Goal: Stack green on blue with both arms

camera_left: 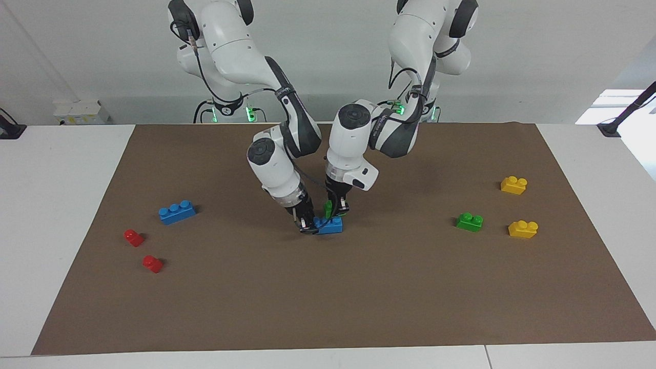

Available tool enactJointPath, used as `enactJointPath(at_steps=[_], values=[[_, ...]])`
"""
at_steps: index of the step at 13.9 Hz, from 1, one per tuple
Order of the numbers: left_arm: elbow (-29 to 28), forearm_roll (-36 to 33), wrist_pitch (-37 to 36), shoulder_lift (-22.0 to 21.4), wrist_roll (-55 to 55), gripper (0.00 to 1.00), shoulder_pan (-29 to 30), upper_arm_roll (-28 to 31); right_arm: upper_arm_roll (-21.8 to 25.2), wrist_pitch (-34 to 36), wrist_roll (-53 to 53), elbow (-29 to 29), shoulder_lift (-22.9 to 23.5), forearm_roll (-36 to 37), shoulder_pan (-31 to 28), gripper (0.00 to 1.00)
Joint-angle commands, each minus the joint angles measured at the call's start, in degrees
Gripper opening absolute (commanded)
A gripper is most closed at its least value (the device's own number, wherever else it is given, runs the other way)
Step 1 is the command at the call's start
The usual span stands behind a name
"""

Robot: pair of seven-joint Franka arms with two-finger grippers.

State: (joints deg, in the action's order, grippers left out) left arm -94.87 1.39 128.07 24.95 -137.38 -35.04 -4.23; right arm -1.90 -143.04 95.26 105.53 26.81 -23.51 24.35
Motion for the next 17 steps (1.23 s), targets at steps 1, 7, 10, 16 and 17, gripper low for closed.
enactJointPath(at_steps=[1, 7, 10, 16, 17], values=[[1.45, -1.39, 0.77, 1.50, -1.66, 0.00, -1.17, 0.97, -0.12, -2.76, -2.18, 2.49, -0.09, -1.02, -0.54, 0.00], [1.97, -1.65, 3.41, 2.82, -1.66, 0.00, -1.26, 0.89, -0.12, -3.03, -2.27, 2.84, 0.00, -1.10, -0.45, 0.00], [1.80, -2.00, 4.28, 2.82, -1.66, 0.00, -1.26, 0.89, -0.12, -3.03, -2.18, 2.93, -0.09, -1.10, -0.45, 0.00], [1.36, -2.00, 6.30, 3.61, -1.66, 0.00, -1.08, 1.06, -0.12, -3.03, -2.27, 2.93, 0.00, -1.02, -0.45, 0.00], [0.92, -2.44, 7.09, 3.70, -1.75, 0.00, -1.08, 1.15, -0.12, -2.94, -2.18, 2.93, -0.09, -1.10, -0.45, 0.00]])
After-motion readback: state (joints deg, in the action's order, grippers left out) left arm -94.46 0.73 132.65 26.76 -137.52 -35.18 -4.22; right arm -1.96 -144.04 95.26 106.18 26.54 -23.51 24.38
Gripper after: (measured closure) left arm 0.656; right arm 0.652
